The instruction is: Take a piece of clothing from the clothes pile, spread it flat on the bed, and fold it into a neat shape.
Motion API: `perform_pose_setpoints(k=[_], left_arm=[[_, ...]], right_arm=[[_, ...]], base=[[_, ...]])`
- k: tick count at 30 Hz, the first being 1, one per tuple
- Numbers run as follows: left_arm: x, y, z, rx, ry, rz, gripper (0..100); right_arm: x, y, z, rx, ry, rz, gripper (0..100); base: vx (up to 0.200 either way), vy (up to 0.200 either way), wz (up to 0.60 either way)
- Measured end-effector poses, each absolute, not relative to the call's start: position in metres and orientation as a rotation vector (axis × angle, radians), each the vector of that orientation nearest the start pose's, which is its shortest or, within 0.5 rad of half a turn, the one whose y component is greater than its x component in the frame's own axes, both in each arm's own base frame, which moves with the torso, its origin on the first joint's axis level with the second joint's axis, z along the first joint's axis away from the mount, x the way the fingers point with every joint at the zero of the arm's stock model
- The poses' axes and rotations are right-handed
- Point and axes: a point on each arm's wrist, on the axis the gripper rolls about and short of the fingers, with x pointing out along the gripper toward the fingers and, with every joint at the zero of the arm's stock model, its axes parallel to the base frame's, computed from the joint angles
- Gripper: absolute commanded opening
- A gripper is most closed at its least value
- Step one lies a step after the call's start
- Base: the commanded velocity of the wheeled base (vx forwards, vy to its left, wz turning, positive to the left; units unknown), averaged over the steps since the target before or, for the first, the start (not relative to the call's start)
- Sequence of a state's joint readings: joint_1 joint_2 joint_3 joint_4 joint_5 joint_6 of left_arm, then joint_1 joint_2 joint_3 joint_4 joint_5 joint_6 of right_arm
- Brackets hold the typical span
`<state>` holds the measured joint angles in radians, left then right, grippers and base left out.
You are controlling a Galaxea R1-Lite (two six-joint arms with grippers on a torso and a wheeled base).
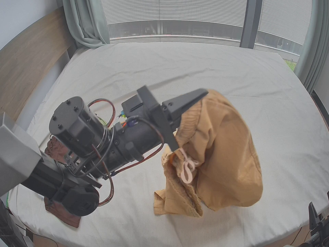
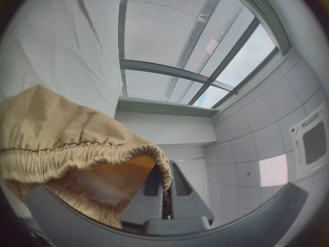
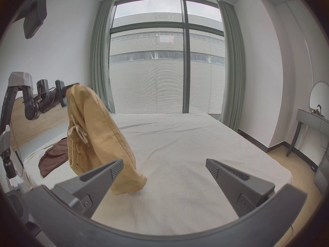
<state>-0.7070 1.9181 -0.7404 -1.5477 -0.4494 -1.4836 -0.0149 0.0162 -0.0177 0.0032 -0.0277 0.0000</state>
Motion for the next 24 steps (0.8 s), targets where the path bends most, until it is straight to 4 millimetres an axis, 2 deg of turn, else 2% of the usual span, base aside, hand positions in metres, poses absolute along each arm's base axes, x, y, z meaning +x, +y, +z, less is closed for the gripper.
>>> perform_pose_setpoints(k=[5,24], left_arm=[[0.248,-0.197,0.161,-1.197,0.556,-1.154,0],[0.247,-0.148,0.129,-1.001,0.504,-1.006,0]], right_arm=[[-0.023,0.000,0.080,0.000,0.002,-0.042,100],[-0.023,0.000,0.080,0.000,0.002,-0.042,100]], base=[[0.000,0.000,0.00],[0.000,0.000,0.00]])
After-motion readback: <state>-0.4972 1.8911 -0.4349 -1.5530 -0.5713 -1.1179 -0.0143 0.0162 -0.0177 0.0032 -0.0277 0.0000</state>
